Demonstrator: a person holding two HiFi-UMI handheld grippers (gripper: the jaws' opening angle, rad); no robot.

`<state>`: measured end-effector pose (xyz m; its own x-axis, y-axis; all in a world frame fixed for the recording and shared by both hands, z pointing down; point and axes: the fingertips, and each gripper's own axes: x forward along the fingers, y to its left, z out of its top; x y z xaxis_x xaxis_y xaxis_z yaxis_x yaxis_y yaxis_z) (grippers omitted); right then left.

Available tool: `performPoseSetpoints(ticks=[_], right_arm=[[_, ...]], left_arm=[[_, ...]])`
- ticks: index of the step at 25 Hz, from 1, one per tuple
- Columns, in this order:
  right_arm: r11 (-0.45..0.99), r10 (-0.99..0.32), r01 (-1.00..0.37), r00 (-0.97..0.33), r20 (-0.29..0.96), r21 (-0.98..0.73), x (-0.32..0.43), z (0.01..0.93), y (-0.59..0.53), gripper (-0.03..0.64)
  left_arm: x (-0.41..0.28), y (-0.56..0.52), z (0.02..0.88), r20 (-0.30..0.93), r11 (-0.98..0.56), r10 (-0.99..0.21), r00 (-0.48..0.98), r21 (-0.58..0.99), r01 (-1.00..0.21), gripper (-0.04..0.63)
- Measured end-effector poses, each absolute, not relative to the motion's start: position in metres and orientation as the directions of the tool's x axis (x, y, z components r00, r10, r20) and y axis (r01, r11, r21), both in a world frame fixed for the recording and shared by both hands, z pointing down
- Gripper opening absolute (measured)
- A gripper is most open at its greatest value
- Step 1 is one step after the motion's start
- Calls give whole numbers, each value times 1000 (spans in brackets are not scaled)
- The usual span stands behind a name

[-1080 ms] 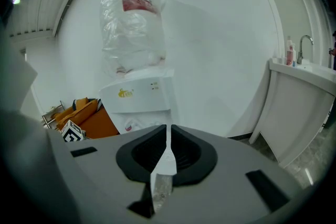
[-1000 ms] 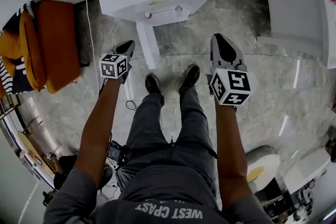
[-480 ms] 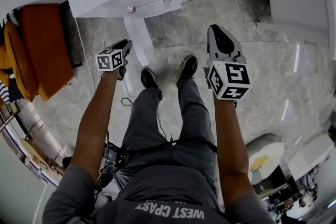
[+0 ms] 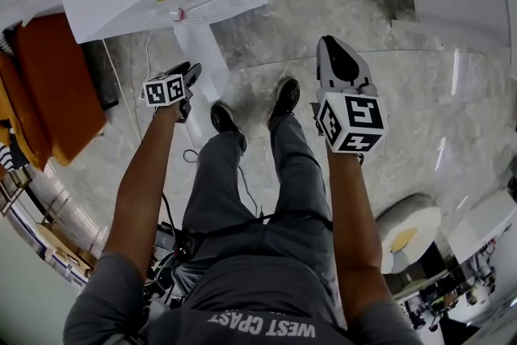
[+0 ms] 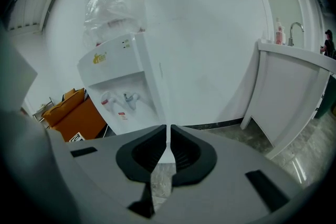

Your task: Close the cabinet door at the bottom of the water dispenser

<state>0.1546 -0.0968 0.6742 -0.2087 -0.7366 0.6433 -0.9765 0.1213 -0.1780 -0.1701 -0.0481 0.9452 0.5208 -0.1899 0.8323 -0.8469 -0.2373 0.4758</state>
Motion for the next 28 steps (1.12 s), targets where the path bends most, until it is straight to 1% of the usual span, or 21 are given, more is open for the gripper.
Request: performPoseSetpoints(ticks=[2, 3, 7, 13, 20, 28], right_arm=[[114, -733, -977, -204, 649, -178, 158, 678, -95, 31], [111, -731, -978, -202, 652, -178, 160, 680, -94, 31], [97, -727, -978, -196, 658, -183, 164, 687, -94, 31], [83, -725, -977, -195, 661, -196, 167, 688, -94, 31], [64, -720, -979, -180, 670, -195, 182, 694, -89, 31], [46, -715, -980, -168, 679, -194, 204, 705, -87, 31]], left_arm=[[-172, -49, 948, 826, -218, -202, 526, 486, -847, 145], [-172, -49, 949, 823, -213, -205, 530, 491, -845, 137], [-169, -49, 951, 844, -251, -189, 502, 453, -855, 118], [-153, -52, 947, 823, -234, -214, 525, 479, -846, 84], [-115, -64, 945, 779, -261, -243, 578, 522, -812, 81], [-71, -98, 946, 734, -279, -304, 607, 541, -793, 77]])
